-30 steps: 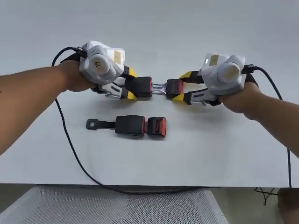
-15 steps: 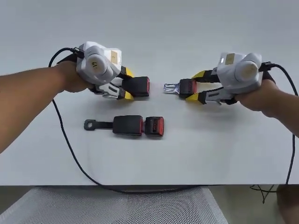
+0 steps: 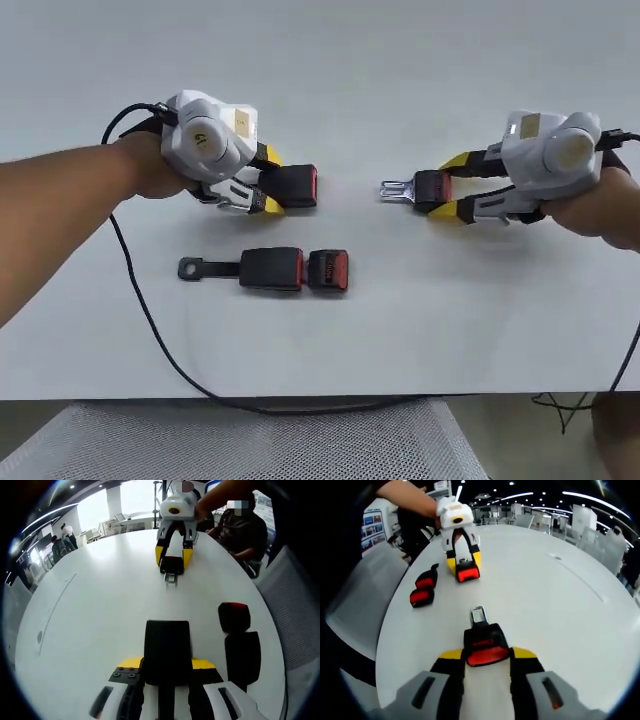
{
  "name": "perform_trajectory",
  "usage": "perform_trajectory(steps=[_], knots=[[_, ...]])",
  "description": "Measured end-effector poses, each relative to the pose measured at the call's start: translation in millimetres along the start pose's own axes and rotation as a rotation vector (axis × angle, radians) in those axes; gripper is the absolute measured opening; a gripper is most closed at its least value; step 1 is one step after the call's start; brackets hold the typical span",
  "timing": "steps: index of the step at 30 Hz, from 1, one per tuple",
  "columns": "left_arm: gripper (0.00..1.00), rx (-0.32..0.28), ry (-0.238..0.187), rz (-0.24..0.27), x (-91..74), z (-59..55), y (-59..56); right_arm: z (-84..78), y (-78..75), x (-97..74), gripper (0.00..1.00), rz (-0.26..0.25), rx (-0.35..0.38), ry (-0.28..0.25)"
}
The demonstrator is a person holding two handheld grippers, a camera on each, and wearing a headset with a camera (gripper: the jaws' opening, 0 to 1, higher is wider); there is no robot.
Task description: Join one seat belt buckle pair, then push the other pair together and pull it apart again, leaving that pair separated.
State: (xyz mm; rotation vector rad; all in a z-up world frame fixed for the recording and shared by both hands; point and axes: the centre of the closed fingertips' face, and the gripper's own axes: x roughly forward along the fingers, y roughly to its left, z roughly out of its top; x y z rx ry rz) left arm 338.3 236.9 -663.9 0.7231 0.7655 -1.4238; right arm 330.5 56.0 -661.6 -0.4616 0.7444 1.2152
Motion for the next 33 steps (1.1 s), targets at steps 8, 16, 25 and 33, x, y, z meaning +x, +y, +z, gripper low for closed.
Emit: perform_trajectory(steps=[8, 16, 25, 33], knots=[[0.34, -0.001, 0.003, 0.002, -0.6, -0.2, -0.5, -15.1, -6.4, -12.5, 0.35, -0.004, 0.009, 0.015], [0.34, 0.003, 0.011, 0.000, -1.0, -0.7, -0.9, -25.2, -9.4, -21.7, 0.35, -0.006, 0.020, 0.025], [0.34, 0.009, 0.020, 0.002, -1.1, -1.2, -1.8, -35.5, -15.4, -31.8, 0.35, -0.011, 0.042, 0.025], [0.35, 0.013, 0.047, -0.005, -0.4, -1.3, -2.4, -34.4, -16.9, -31.6, 0.35, -0.005, 0.050, 0.031]])
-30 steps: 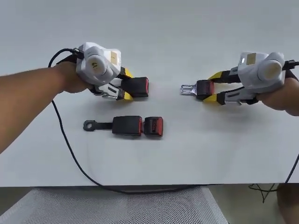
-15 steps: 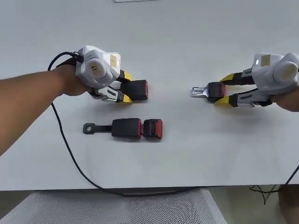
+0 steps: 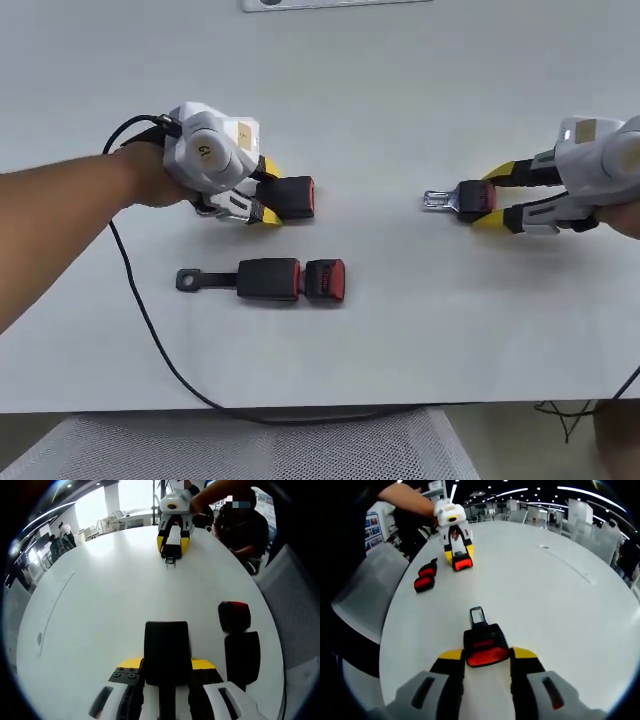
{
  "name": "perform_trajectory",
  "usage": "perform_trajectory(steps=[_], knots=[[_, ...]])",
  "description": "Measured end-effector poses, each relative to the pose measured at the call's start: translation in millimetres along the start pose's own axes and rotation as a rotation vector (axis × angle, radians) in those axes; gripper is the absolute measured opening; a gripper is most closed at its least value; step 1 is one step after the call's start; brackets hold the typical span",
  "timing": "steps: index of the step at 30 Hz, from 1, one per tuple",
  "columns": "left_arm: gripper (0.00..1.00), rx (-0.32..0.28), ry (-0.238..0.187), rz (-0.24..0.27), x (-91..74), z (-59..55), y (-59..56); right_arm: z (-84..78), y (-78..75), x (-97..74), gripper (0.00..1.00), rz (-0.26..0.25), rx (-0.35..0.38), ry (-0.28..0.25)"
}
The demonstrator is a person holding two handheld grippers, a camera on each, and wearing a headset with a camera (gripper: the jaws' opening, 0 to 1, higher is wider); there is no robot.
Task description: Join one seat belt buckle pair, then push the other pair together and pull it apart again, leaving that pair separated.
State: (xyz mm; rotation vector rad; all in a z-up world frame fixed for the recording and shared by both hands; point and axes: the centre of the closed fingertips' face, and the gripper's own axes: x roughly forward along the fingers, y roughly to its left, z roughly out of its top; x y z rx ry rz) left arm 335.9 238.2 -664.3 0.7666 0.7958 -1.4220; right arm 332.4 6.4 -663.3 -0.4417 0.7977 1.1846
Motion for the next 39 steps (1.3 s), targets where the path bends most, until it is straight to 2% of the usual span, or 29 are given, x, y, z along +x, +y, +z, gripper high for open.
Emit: perform_trajectory(steps=[3, 4, 5, 6, 7, 8, 9, 10, 13, 15, 16, 18, 19, 21, 23, 24, 25, 26, 29, 30, 32, 34, 35, 39], knots=[[0.38, 0.050, 0.040, -0.018, 0.1, -1.0, -3.6, 0.2, 1.5, 0.5, 0.36, 0.002, -0.020, 0.010], [0.39, 0.041, 0.042, -0.009, 0.4, 0.2, -3.4, 0.1, 2.1, 0.7, 0.36, 0.001, -0.028, 0.017], [0.43, 0.046, 0.076, 0.004, -1.6, -3.1, -0.7, -1.1, 3.0, 0.3, 0.37, -0.003, -0.034, 0.027], [0.52, 0.031, 0.085, 0.010, -2.5, -3.3, -0.3, -0.4, 2.9, -0.2, 0.39, -0.008, -0.039, 0.027], [0.58, -0.006, 0.058, 0.015, -4.7, 2.1, -0.4, 2.7, 1.8, -2.2, 0.44, -0.025, -0.059, 0.014], [0.62, -0.062, 0.010, 0.017, -7.1, 10.8, -1.8, 8.4, -0.3, -3.5, 0.48, -0.044, -0.066, -0.008], [0.65, -0.094, -0.032, 0.033, -12.6, 18.7, 0.4, 14.7, -1.3, -5.4, 0.53, -0.061, -0.048, -0.041], [0.66, -0.104, -0.046, 0.058, -17.7, 21.4, 4.7, 18.7, -2.4, -6.4, 0.59, -0.072, -0.022, -0.061], [0.78, -0.178, -0.059, 0.129, -30.4, 20.5, 13.7, 22.7, -7.5, -11.4, 0.73, -0.136, 0.005, -0.080], [0.84, -0.239, -0.104, 0.176, -39.3, 23.3, 18.1, 25.9, -8.8, -14.5, 0.79, -0.176, 0.034, -0.096], [0.85, -0.291, -0.137, 0.211, -45.4, 25.0, 20.6, 31.9, -10.3, -16.8, 0.80, -0.210, 0.051, -0.129], [0.86, -0.376, -0.209, 0.241, -52.4, 30.2, 22.1, 38.2, -10.1, -20.9, 0.82, -0.273, 0.084, -0.172], [0.87, -0.412, -0.218, 0.284, -57.5, 27.2, 25.0, 39.6, -7.9, -21.5, 0.84, -0.287, 0.101, -0.183], [0.92, -0.454, -0.225, 0.328, -63.0, 22.9, 25.4, 42.3, -5.8, -22.9, 0.87, -0.328, 0.129, -0.208], [0.96, -0.504, -0.268, 0.362, -69.0, 23.5, 22.2, 43.4, -3.5, -25.2, 0.90, -0.372, 0.181, -0.234], [0.96, -0.529, -0.290, 0.385, -73.1, 24.3, 19.8, 45.5, -1.3, -26.3, 0.91, -0.392, 0.231, -0.260], [0.96, -0.549, -0.315, 0.404, -76.9, 25.1, 18.7, 45.8, -0.1, -28.6, 0.92, -0.411, 0.247, -0.271], [0.97, -0.566, -0.332, 0.427, -79.6, 25.5, 17.7, 48.7, 0.9, -31.2, 0.93, -0.451, 0.244, -0.287], [1.00, -0.632, -0.352, 0.476, -87.0, 18.5, 5.3, 50.4, 15.2, -30.8, 0.99, -0.464, 0.249, -0.294], [1.00, -0.644, -0.360, 0.476, -87.5, 17.9, 0.3, 51.1, 18.9, -30.5, 0.99, -0.467, 0.251, -0.292], [1.00, -0.674, -0.370, 0.513, -93.2, 13.8, -6.7, 53.3, 26.9, -31.1, 0.99, -0.474, 0.265, -0.302], [1.00, -0.682, -0.421, 0.549, -102.9, 16.8, -12.6, 54.4, 32.7, -35.2, 1.00, -0.494, 0.267, -0.309], [1.00, -0.685, -0.430, 0.559, -106.1, 16.8, -15.9, 55.0, 36.7, -37.8, 1.00, -0.499, 0.272, -0.317], [1.00, -0.680, -0.426, 0.567, -114.2, 12.0, -36.0, 54.6, 47.3, -43.9, 1.00, -0.511, 0.273, -0.325]])
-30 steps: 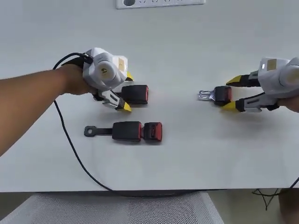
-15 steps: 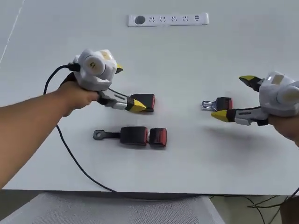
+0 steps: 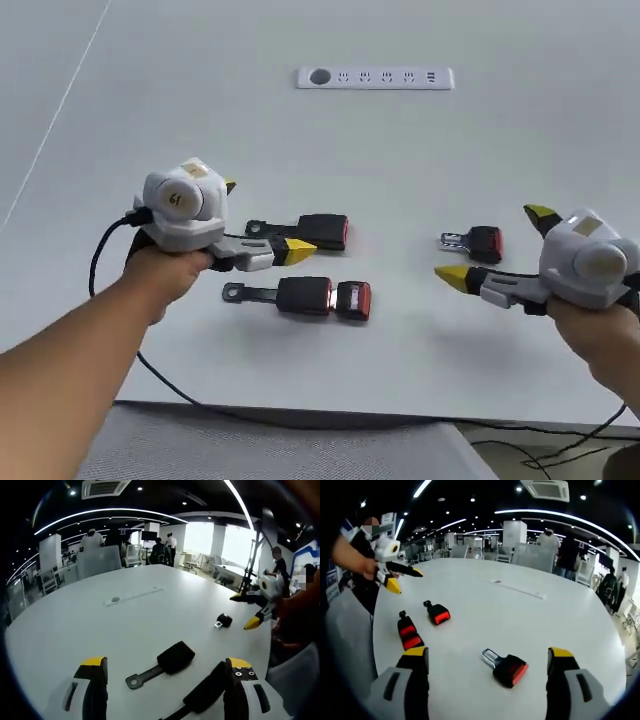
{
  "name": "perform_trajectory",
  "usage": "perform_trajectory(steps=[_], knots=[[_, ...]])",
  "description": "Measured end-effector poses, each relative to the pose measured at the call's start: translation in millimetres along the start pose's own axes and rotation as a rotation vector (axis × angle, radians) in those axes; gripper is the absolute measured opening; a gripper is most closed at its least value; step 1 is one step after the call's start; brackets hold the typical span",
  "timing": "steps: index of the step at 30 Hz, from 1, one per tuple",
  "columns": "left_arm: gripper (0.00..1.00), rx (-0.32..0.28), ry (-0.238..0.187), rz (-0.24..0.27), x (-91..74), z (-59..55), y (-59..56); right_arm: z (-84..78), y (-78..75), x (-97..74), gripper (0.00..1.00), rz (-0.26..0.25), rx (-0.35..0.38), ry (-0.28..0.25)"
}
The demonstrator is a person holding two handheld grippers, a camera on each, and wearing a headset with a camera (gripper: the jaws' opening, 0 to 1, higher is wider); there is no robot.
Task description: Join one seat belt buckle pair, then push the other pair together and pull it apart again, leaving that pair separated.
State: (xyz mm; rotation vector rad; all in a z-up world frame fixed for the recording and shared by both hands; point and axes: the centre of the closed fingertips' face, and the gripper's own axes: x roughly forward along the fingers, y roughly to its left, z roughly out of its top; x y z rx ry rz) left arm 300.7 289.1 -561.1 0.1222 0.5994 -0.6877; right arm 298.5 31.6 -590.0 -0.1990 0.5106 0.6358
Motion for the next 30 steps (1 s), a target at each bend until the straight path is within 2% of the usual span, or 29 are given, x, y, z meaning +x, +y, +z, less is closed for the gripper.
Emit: perform_trajectory(steps=[2, 7, 11, 14, 20, 25, 30], knots=[[1.00, 0.001, 0.003, -0.005, -8.6, -3.9, -3.4, -1.1, 1.4, -4.6, 1.00, -0.007, 0.001, 0.001], [1.00, -0.004, -0.027, -0.006, -29.7, -7.7, -3.9, -3.8, 6.2, -20.1, 1.00, -0.032, -0.006, 0.000], [1.00, 0.011, -0.023, 0.004, -48.8, -21.2, -3.4, -7.1, 12.3, -31.6, 1.00, -0.046, 0.002, -0.007], [0.99, -0.006, -0.018, 0.009, -64.9, -31.2, -1.3, -10.9, 19.8, -40.9, 1.00, -0.051, -0.001, -0.008], [1.00, -0.006, -0.043, 0.041, -94.9, -40.8, 2.0, -9.8, 28.0, -58.3, 1.00, -0.078, 0.010, -0.031], [1.00, -0.028, -0.046, 0.051, -109.5, -53.5, 3.1, -6.3, 30.6, -69.9, 1.00, -0.103, 0.019, -0.052], [1.00, -0.047, -0.042, 0.065, -118.4, -66.9, 3.5, -16.1, 34.9, -74.7, 1.00, -0.110, 0.017, -0.036]])
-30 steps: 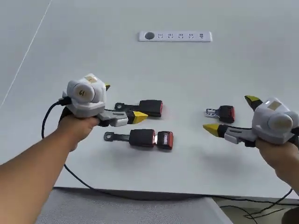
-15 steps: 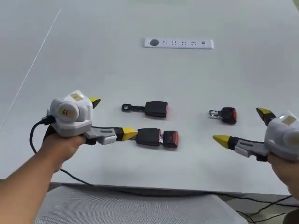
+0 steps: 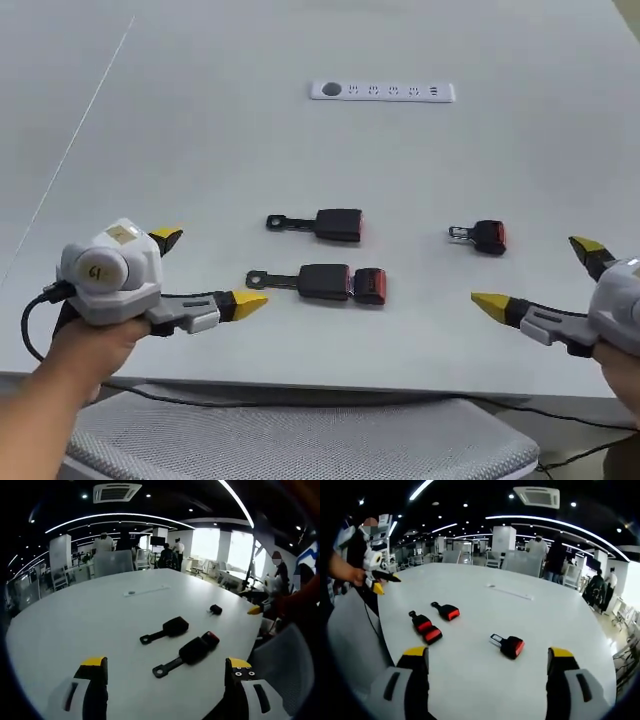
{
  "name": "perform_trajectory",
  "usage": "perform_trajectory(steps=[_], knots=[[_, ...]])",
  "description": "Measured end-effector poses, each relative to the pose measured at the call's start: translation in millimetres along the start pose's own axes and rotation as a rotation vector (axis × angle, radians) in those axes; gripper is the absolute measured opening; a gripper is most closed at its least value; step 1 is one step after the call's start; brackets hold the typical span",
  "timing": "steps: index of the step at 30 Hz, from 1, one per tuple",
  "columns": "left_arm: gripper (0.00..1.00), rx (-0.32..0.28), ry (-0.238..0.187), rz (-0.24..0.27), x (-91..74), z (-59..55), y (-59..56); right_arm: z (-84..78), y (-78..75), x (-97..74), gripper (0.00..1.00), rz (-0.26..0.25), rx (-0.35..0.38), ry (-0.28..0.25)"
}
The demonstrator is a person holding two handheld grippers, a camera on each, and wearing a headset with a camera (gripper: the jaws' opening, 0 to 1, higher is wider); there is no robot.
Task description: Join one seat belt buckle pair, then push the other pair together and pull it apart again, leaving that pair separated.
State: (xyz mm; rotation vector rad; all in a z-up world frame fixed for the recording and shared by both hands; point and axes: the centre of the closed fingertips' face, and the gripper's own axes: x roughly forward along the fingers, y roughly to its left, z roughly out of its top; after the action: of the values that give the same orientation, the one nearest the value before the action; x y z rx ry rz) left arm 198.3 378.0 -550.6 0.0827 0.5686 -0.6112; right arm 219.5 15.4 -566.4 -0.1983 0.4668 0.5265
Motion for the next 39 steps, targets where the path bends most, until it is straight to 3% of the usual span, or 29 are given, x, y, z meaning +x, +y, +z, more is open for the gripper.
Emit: perform_trajectory(steps=[14, 25, 39], knots=[[1.00, -0.018, 0.004, -0.001, -9.6, -13.2, -0.7, -23.5, 15.3, -2.7, 1.00, -0.005, 0.032, 0.051], [1.00, -0.022, 0.005, 0.007, -11.1, -13.9, 2.4, -21.8, 14.9, -1.3, 1.00, -0.004, 0.032, 0.044], [1.00, -0.020, 0.011, 0.008, -12.7, -15.0, -2.6, -25.3, 16.7, -2.9, 0.99, 0.006, 0.035, 0.047]])
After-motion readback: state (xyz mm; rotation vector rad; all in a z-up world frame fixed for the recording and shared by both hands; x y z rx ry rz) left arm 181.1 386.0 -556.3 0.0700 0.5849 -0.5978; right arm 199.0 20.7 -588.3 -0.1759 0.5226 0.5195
